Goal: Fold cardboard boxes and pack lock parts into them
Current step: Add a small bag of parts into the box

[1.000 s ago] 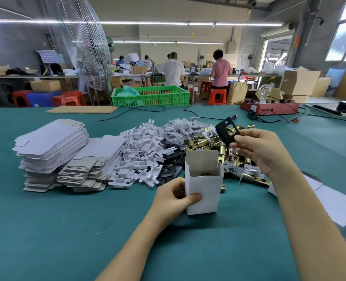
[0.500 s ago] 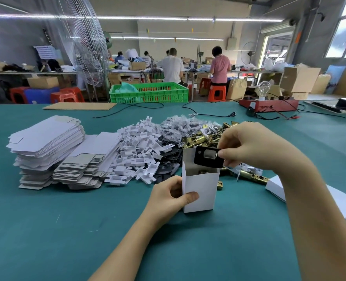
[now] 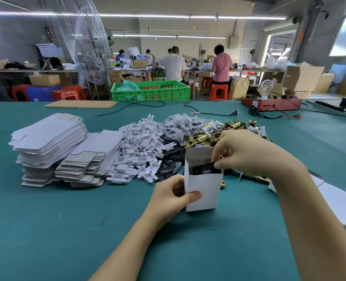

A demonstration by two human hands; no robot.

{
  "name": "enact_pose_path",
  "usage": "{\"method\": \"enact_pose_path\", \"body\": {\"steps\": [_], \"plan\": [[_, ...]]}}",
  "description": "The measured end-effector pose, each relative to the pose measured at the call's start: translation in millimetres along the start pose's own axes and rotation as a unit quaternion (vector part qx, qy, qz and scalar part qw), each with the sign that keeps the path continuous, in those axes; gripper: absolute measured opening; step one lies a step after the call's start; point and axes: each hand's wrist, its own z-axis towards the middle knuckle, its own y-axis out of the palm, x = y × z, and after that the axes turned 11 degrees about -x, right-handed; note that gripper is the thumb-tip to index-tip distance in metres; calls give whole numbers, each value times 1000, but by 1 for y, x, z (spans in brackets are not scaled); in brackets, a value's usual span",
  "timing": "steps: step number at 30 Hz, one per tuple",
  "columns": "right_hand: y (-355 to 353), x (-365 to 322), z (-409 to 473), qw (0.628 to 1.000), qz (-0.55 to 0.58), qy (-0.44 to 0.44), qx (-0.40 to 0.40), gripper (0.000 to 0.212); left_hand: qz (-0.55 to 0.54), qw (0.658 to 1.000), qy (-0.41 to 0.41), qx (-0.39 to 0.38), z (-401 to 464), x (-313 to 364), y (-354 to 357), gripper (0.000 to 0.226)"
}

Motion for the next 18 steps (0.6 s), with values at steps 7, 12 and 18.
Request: {"method": "enact_pose_path", "body": {"steps": [7, 12, 18], "plan": [[2, 10, 2, 998, 23, 14, -60, 12, -9, 1000, 0, 0, 1, 1, 1, 32], [-10, 25, -12, 990, 123, -1, -63, 15, -9, 1000, -2, 2, 1, 0, 1, 33], [-19, 42, -25, 973, 228, 9, 25, 8, -9, 1000, 0, 7, 1, 0, 1, 22]]}}
